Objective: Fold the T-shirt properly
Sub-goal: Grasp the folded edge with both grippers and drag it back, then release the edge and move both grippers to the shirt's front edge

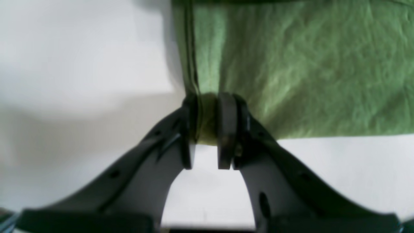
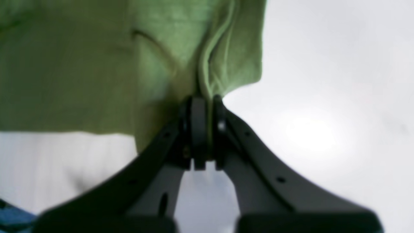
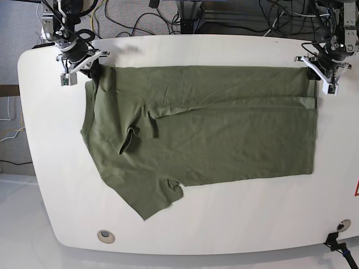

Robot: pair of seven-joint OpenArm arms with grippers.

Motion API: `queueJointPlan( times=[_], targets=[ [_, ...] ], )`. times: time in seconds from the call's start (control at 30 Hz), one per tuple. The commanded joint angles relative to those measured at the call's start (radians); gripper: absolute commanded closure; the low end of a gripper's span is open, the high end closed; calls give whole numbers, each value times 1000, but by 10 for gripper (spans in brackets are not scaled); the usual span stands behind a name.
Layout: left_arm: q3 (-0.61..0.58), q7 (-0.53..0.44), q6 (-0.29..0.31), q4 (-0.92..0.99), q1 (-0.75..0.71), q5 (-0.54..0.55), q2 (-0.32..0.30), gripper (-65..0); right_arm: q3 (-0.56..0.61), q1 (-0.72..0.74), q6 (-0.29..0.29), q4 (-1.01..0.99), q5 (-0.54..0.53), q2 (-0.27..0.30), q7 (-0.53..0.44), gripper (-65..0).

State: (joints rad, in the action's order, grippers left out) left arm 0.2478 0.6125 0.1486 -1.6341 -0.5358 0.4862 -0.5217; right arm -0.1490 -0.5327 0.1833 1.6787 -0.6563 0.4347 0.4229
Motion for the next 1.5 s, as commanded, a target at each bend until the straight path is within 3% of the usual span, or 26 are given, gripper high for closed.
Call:
queueJointPlan(
  times=[0.0,0.23,0.4,0.57,0.6,0.7,0.8,1.07,1.17,1.3,1.47],
  targets=[
    [18,43,4,-41,-60,-11,-10,-90,-25,-59,-6,36,14,8,37,0],
    [38,43,4,-127,-189,-11,-10,-91,-37,-200,-11,140,14,5,37,0],
    [38,43,4,-147,-206,-11,-10,-106,-37,-208,-12,151,14,3,37,0],
    [40,43,4,-147,-223,-11,-59,-345,-57,-215,-14,150,14,10,38,0],
    [40,43,4,-147,-226,-10,-67,-362,-67,-215,-14,150,14,10,38,-33],
    [45,43,4,-147,-228,-10,-82,-362,-71,-235,-14,154,14,10,38,-224],
    [80,43,4,-147,-229,-8,-97,-362,-71,-241,-14,173,14,11,38,-321],
    [183,43,9,-157,-224,-8,-99,-363,-123,-261,-14,208,14,10,38,-323],
    [246,43,67,-196,-214,-7,-93,-364,-179,-237,-11,229,14,10,38,-326],
    [259,43,95,-199,-77,-7,-90,-364,-195,-143,-5,228,14,34,41,-326],
    [253,76,95,-183,118,-11,-39,-364,-192,64,-3,197,14,40,159,-326]
  ],
)
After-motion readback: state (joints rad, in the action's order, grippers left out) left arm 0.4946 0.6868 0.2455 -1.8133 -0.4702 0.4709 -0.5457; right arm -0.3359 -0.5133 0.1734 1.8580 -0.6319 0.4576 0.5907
